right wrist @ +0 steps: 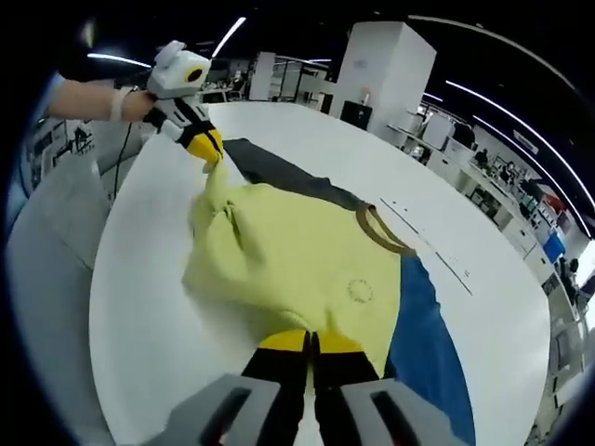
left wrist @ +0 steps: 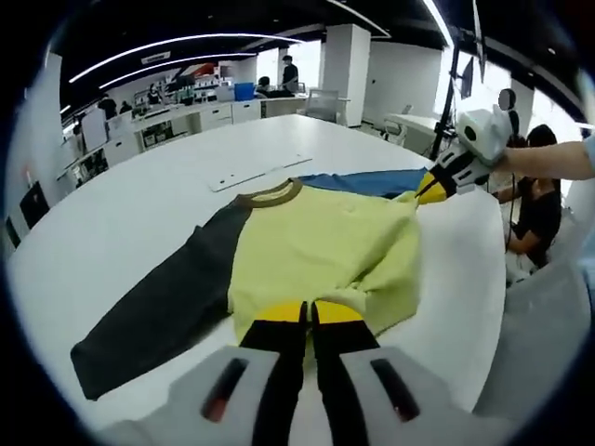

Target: Fold the garment on the visible template until the final outline fits inside the template.

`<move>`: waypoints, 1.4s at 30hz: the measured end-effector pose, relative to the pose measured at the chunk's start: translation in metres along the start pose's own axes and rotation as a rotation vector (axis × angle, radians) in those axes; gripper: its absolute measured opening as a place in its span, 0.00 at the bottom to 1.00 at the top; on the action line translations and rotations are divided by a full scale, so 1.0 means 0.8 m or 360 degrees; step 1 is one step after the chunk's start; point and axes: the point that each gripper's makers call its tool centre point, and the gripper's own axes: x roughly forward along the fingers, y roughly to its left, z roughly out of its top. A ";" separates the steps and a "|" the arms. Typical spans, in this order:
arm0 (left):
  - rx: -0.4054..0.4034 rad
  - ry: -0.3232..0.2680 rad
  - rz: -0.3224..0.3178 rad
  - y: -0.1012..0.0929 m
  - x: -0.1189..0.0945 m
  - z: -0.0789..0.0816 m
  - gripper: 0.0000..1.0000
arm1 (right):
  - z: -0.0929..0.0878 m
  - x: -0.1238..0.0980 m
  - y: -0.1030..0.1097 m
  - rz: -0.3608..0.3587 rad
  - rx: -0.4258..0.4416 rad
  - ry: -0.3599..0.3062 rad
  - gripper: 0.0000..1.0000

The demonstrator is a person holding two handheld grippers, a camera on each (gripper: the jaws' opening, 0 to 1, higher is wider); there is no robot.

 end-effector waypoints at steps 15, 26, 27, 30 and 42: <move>-0.0208 0.0137 0.0053 0.046 0.024 -0.037 0.00 | -0.007 0.048 -0.052 -0.0029 0.0085 0.0131 0.00; -0.0259 0.0195 0.0072 0.061 0.027 -0.057 0.00 | -0.016 0.065 -0.064 -0.0035 0.0158 0.0165 0.00; -0.0262 0.0198 0.0074 0.061 0.027 -0.058 0.00 | -0.017 0.065 -0.064 -0.0035 0.0160 0.0167 0.00; -0.0270 0.0197 0.0069 0.061 0.028 -0.059 0.00 | -0.017 0.066 -0.064 -0.0033 0.0164 0.0164 0.00; -0.0298 0.0136 0.0071 0.063 0.028 -0.052 0.00 | -0.014 0.061 -0.063 -0.0029 0.0267 0.0114 0.00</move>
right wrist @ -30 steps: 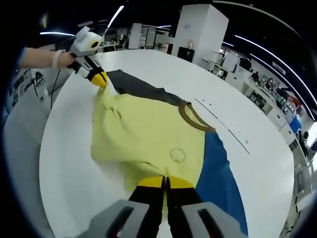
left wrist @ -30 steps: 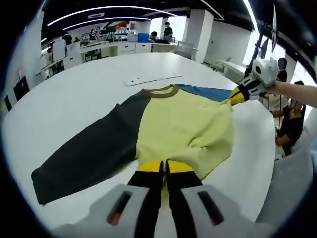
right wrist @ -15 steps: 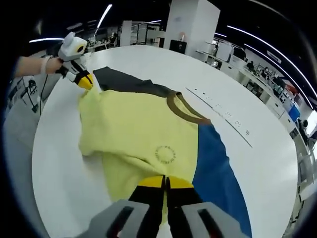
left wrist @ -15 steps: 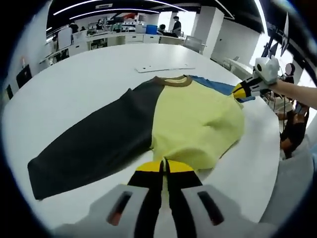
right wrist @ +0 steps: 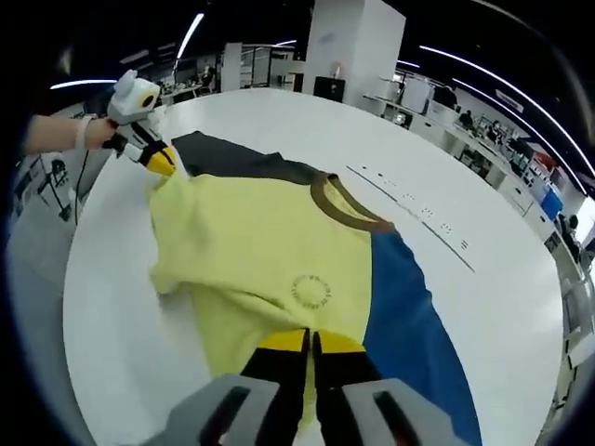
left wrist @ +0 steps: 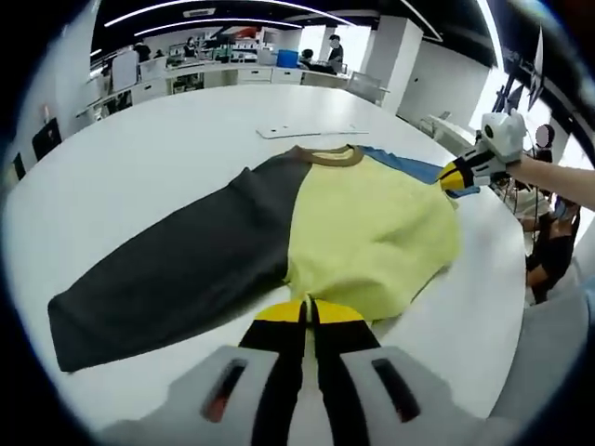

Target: Fold the garment on the visible template until the final outline fits inside the template.

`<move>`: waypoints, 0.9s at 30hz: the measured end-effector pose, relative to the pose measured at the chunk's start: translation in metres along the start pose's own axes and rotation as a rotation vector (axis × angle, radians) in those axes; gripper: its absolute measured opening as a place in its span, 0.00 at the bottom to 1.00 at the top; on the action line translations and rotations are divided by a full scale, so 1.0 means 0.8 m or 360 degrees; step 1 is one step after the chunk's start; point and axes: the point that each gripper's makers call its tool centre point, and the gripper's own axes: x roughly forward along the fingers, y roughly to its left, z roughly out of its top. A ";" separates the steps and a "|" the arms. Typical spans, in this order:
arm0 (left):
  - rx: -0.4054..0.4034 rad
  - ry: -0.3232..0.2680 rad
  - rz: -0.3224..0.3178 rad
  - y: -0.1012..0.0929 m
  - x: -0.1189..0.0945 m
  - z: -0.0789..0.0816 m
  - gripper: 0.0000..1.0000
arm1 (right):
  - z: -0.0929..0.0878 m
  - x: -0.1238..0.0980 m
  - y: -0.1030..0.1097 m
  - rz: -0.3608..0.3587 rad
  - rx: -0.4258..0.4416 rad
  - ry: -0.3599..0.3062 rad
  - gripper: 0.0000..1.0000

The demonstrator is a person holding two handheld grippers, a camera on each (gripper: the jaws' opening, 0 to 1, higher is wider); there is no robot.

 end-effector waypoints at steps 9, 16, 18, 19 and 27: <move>0.0031 -0.0046 0.0037 0.004 -0.011 0.003 0.13 | 0.009 -0.014 -0.003 -0.0011 0.0188 -0.0161 0.29; 0.0047 -0.0090 0.0028 -0.001 -0.022 0.007 0.34 | 0.001 -0.027 0.006 0.0014 0.0278 -0.0225 0.40; 0.0029 -0.0118 -0.0006 -0.006 -0.024 0.011 0.43 | -0.001 -0.030 0.008 0.0011 0.0272 -0.0243 0.45; 0.0024 -0.0119 -0.0012 -0.007 -0.025 0.011 0.49 | -0.002 -0.031 0.009 0.0015 0.0278 -0.0246 0.49; 0.0005 -0.0214 -0.0076 -0.020 -0.032 0.024 0.82 | -0.001 -0.035 0.007 -0.0073 0.0372 -0.0324 0.79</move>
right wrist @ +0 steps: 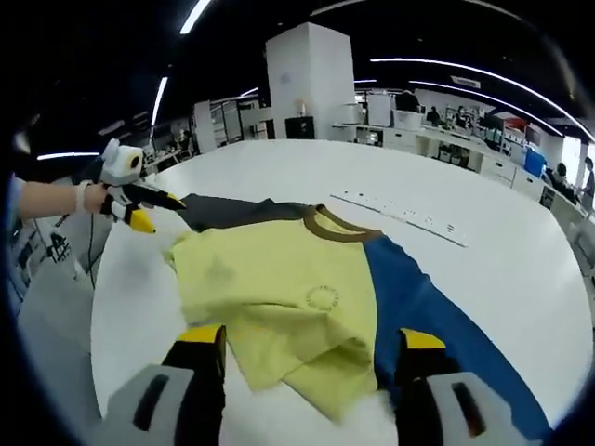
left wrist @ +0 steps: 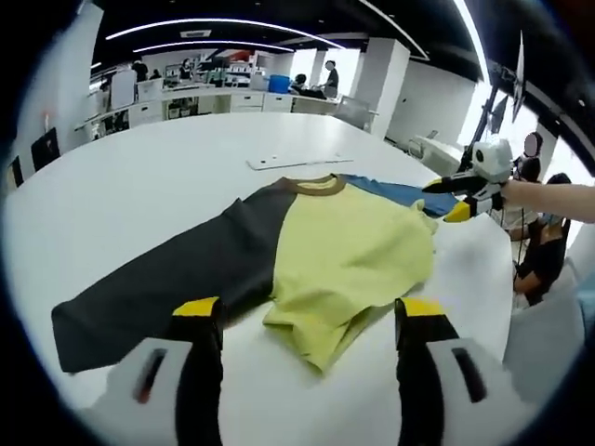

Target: Fold the garment on the visible template until the final outline fits inside the template.

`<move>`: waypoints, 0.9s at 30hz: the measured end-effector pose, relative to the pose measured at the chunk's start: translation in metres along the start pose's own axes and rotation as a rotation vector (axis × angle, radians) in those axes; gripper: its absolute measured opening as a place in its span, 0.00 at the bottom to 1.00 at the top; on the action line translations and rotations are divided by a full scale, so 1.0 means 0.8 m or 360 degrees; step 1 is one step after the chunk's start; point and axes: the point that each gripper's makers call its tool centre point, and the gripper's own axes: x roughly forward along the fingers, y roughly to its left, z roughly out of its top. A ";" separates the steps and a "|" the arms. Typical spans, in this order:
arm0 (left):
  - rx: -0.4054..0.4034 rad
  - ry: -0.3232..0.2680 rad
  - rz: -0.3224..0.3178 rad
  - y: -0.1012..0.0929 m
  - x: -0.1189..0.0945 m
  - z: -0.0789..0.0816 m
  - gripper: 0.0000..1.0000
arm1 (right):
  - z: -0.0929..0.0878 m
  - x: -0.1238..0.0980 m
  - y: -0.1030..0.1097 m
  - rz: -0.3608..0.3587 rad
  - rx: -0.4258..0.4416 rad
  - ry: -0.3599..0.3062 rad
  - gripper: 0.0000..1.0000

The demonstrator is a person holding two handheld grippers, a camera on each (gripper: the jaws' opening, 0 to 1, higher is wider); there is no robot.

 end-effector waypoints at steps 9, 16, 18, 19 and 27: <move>-0.0031 -0.0023 -0.0068 -0.017 -0.008 -0.002 0.99 | 0.004 -0.008 0.015 0.0068 0.0108 -0.0075 0.86; -0.0085 -0.0037 -0.0091 -0.022 -0.013 -0.012 0.91 | -0.003 -0.016 0.019 0.0067 0.0133 -0.0089 0.83; -0.0086 -0.0020 -0.0083 -0.021 -0.012 -0.016 0.90 | -0.008 -0.017 0.019 0.0067 0.0139 -0.0077 0.82; -0.0085 -0.0010 -0.0086 -0.021 -0.012 -0.019 0.88 | -0.010 -0.017 0.020 0.0063 0.0137 -0.0070 0.81; -0.0114 0.0019 -0.0086 -0.020 -0.005 -0.033 0.69 | -0.023 -0.027 0.028 0.0078 0.0186 -0.0067 0.71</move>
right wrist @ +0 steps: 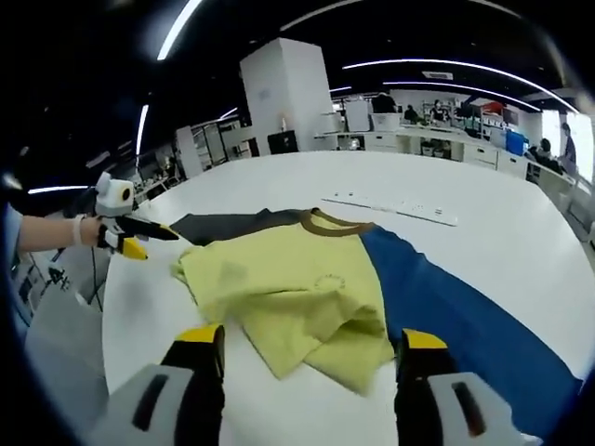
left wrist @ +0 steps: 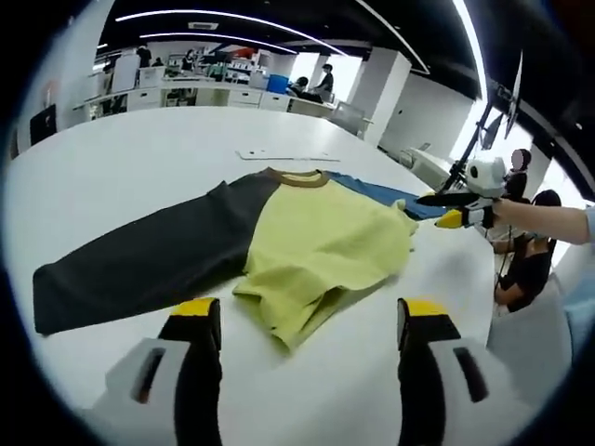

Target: Fold the garment on the visible template until the final outline fits inside the template.

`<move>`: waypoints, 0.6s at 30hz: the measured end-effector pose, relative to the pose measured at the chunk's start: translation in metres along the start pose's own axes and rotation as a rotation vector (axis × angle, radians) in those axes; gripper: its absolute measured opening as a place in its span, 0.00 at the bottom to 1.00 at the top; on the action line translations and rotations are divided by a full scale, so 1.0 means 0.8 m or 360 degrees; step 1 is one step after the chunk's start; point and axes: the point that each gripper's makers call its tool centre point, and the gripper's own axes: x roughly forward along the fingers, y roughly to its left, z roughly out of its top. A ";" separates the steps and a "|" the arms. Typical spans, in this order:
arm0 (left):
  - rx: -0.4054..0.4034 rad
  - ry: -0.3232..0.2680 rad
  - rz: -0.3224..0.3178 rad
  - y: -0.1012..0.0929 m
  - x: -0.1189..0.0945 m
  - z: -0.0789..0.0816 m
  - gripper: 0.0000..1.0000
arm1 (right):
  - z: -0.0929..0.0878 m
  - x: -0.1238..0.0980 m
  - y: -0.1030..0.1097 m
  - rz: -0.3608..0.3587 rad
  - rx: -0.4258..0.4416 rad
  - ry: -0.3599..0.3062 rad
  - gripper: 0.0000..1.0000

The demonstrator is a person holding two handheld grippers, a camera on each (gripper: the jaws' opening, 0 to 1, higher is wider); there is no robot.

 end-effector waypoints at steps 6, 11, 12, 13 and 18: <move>-0.0040 0.0006 0.0020 0.001 0.004 -0.003 0.59 | -0.018 0.004 0.015 0.0045 0.0019 0.0046 0.60; -0.0058 0.0014 0.0051 0.004 0.008 -0.003 0.51 | -0.030 0.015 0.024 0.0066 0.0022 0.0095 0.51; -0.0061 0.0009 0.0050 0.003 0.009 -0.003 0.50 | -0.032 0.016 0.026 0.0072 0.0030 0.0102 0.49; -0.0070 0.0016 0.0057 0.004 0.009 -0.004 0.48 | -0.034 0.018 0.027 0.0074 0.0035 0.0109 0.45; -0.0054 0.0035 0.0095 0.007 0.013 -0.011 0.42 | -0.042 0.025 0.032 0.0055 0.0024 0.0145 0.33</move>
